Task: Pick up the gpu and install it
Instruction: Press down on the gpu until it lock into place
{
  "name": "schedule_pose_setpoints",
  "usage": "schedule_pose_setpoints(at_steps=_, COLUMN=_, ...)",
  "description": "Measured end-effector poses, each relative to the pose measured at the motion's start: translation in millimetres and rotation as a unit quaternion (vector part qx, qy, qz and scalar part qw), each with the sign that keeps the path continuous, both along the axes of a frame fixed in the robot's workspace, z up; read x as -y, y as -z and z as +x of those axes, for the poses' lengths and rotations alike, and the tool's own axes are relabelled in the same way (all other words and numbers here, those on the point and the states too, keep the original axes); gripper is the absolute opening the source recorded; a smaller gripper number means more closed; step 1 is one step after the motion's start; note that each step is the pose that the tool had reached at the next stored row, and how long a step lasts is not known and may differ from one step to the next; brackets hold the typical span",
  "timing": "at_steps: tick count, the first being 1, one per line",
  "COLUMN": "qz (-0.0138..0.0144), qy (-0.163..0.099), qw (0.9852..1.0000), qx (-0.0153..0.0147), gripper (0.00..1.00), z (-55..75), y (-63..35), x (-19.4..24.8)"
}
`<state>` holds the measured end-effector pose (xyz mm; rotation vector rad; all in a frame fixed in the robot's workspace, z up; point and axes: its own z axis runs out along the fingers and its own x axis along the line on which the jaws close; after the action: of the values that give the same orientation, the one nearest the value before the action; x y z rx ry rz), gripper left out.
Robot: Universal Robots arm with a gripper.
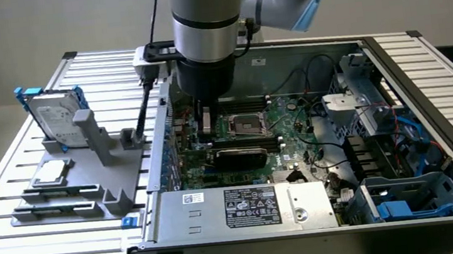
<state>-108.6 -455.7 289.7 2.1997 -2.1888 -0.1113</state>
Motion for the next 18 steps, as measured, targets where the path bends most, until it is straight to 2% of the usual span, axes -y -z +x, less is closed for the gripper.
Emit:
schedule_pose_setpoints(at_steps=4, qz=-0.0021, qy=0.0, qw=1.0, qx=-0.002, gripper=0.11, z=-8.9, y=0.0, x=-0.1)
schedule_pose_setpoints(at_steps=9, qz=-0.008, qy=0.0, qw=0.9999, qx=-0.0063, gripper=0.11, z=-17.0, y=-0.1, x=0.1)
schedule_pose_setpoints(at_steps=11, qz=-0.0116, qy=0.0, qw=0.9999, qx=-0.0083, gripper=0.11, z=-19.6, y=-0.1, x=0.0)
schedule_pose_setpoints(at_steps=14, qz=-0.0185, qy=0.0, qw=0.9998, qx=-0.012, gripper=0.11, z=-22.2, y=-0.2, x=0.2)
schedule_pose_setpoints(at_steps=18, qz=-0.0257, qy=0.0, qw=0.9995, qx=-0.0166, gripper=0.11, z=-23.2, y=-0.2, x=0.2)
